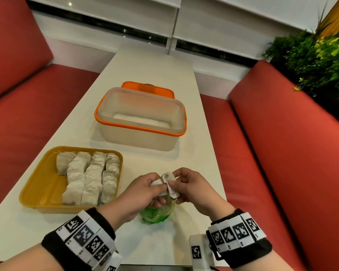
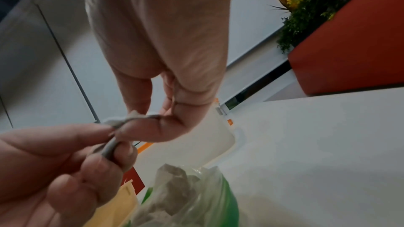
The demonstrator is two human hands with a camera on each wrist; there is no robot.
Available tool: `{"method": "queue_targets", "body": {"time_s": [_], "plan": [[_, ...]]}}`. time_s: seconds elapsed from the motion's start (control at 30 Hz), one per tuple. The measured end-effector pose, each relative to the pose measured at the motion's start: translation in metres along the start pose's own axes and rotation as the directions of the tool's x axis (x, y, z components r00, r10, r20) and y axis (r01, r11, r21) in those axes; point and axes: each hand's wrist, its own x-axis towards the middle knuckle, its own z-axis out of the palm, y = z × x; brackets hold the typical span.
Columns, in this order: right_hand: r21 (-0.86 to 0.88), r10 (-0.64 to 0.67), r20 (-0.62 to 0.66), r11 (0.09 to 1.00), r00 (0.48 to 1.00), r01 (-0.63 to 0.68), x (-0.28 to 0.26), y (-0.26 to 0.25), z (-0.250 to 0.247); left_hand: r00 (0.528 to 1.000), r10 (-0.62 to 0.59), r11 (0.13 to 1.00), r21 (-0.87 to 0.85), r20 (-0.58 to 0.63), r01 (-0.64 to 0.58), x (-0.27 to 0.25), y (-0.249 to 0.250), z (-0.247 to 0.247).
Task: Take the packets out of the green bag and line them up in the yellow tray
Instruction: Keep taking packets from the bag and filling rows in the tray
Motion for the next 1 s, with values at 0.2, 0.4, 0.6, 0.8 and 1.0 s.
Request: {"method": "queue_targets", "body": {"time_s": [0.2, 0.4, 0.6, 0.8, 1.0], "plan": [[-0.069, -0.104, -0.094, 0.993, 0.99, 0.098, 0.001, -0.011, -0.008, 0.997, -0.079, 0.975, -0.205, 0.017, 0.081, -0.003, 0.002, -0.003], [-0.161, -0.252, -0.091, 0.958, 0.963, 0.236, -0.015, -0.04, -0.014, 0.994, -0.097, 0.925, -0.365, 0.04, 0.105, -0.005, 0.007, -0.008], [-0.465, -0.215, 0.048, 0.859, 0.975, 0.212, -0.019, -0.052, -0.004, 0.992, -0.055, 0.905, -0.415, 0.111, 0.096, -0.011, 0.011, -0.01], [-0.491, -0.278, -0.072, 0.846, 0.958, 0.208, -0.012, -0.04, 0.01, 0.99, 0.019, 0.919, -0.393, 0.139, 0.038, -0.02, 0.011, -0.01], [-0.475, -0.294, -0.19, 0.862, 0.937, 0.174, -0.008, -0.03, 0.02, 0.996, 0.056, 0.934, -0.356, 0.074, -0.026, -0.022, 0.011, -0.014]]}}
